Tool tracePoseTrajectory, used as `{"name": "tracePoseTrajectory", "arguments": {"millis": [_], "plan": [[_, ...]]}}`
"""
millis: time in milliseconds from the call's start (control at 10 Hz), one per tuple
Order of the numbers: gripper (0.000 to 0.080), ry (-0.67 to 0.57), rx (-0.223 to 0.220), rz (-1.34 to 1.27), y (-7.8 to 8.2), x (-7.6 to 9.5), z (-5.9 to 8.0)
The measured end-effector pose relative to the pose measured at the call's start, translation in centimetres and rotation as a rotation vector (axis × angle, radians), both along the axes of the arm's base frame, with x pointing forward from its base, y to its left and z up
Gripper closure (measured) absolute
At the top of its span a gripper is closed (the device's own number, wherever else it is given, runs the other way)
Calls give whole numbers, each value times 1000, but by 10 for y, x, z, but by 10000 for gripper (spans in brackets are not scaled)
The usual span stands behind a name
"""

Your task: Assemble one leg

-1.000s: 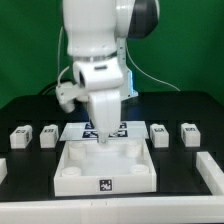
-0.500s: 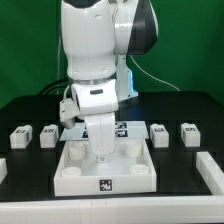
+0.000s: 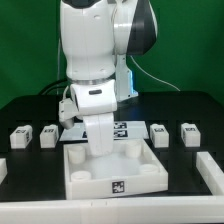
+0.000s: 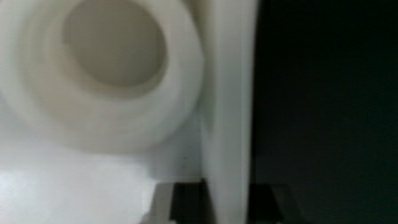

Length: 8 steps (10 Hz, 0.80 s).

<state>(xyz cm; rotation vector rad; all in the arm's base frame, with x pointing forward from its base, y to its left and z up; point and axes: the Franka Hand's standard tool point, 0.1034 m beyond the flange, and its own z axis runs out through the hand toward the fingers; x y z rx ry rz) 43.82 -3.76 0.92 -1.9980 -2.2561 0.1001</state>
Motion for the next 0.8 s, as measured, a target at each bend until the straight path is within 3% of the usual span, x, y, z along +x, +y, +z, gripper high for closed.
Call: {"name": "tracePoseTrajectory", "arguments": {"millis": [800], "plan": [[728,-15,-3,-23,3,6,1]]}}
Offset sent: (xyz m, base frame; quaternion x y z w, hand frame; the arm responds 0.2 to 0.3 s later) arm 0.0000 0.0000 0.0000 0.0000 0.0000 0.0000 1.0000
